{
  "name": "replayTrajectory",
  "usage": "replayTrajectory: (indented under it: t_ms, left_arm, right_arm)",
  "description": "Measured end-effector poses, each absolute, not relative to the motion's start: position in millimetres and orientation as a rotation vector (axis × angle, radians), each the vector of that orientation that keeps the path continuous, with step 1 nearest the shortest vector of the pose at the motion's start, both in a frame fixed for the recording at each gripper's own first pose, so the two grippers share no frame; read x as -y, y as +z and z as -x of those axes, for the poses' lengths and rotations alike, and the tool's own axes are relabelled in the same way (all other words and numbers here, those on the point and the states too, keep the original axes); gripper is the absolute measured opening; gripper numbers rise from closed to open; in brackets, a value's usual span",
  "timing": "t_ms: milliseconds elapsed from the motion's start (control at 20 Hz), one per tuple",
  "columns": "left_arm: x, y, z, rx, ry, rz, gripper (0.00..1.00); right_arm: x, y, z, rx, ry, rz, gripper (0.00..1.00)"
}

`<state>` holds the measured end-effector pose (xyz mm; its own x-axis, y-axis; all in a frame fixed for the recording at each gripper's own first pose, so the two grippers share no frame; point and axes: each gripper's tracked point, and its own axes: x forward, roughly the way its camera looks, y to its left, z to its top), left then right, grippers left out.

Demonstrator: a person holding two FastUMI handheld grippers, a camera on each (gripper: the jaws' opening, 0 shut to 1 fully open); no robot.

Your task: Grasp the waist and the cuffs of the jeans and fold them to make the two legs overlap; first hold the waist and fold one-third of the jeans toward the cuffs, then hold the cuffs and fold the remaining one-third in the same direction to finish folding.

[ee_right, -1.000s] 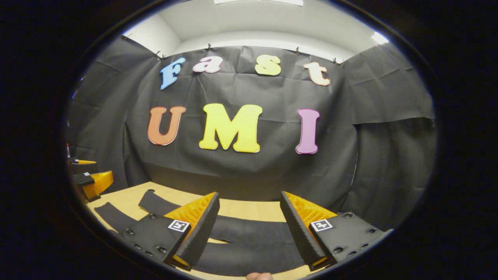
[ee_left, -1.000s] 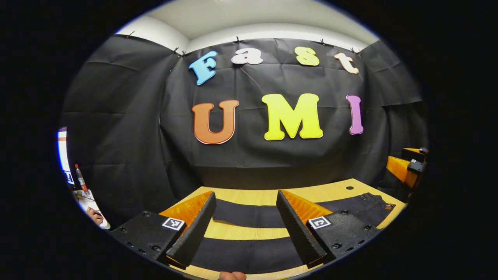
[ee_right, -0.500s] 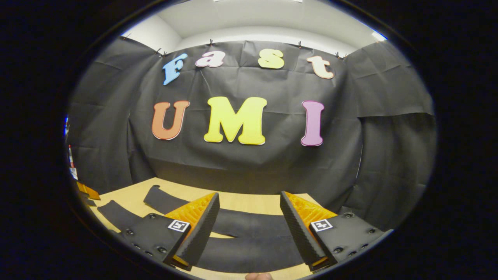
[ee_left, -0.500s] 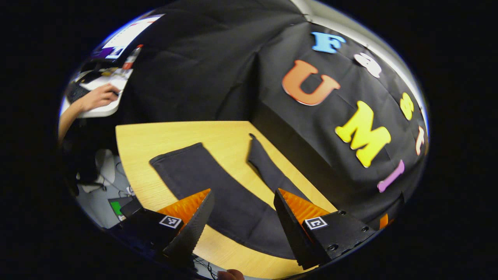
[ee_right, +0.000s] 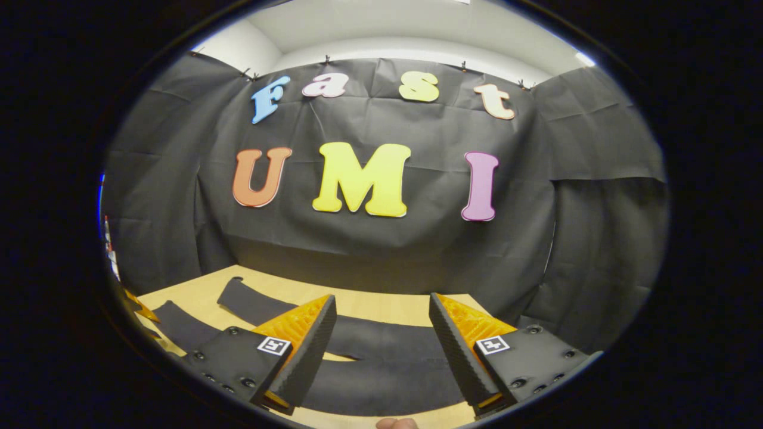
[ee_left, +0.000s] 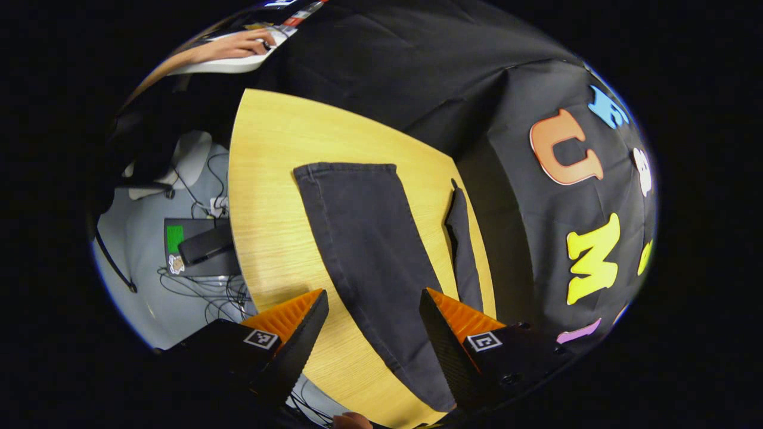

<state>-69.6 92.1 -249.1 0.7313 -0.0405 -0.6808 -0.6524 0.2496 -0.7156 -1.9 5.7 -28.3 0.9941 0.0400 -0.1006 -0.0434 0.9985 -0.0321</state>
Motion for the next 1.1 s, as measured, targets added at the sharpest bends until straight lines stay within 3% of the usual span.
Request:
replayTrajectory:
  t_ms: [400, 850, 1000, 1100]
  left_arm:
    - [-105, -272, 40, -0.700, 0.493, 1.361, 0.97]
    - [-108, -274, -13, -0.579, 0.367, 1.459, 0.91]
    - [-108, -284, -12, -0.596, 0.349, 1.468, 0.89]
    - [-110, -289, -18, -0.591, 0.332, 1.526, 0.49]
  right_arm:
    - [33, -36, -1, -0.142, -0.055, 0.035, 0.94]
    - [59, -44, -9, -0.178, -0.120, 0.056, 0.95]
    - [74, -73, -10, -0.272, -0.145, 0.005, 0.95]
    - [92, -90, -11, -0.332, -0.183, -0.032, 0.95]
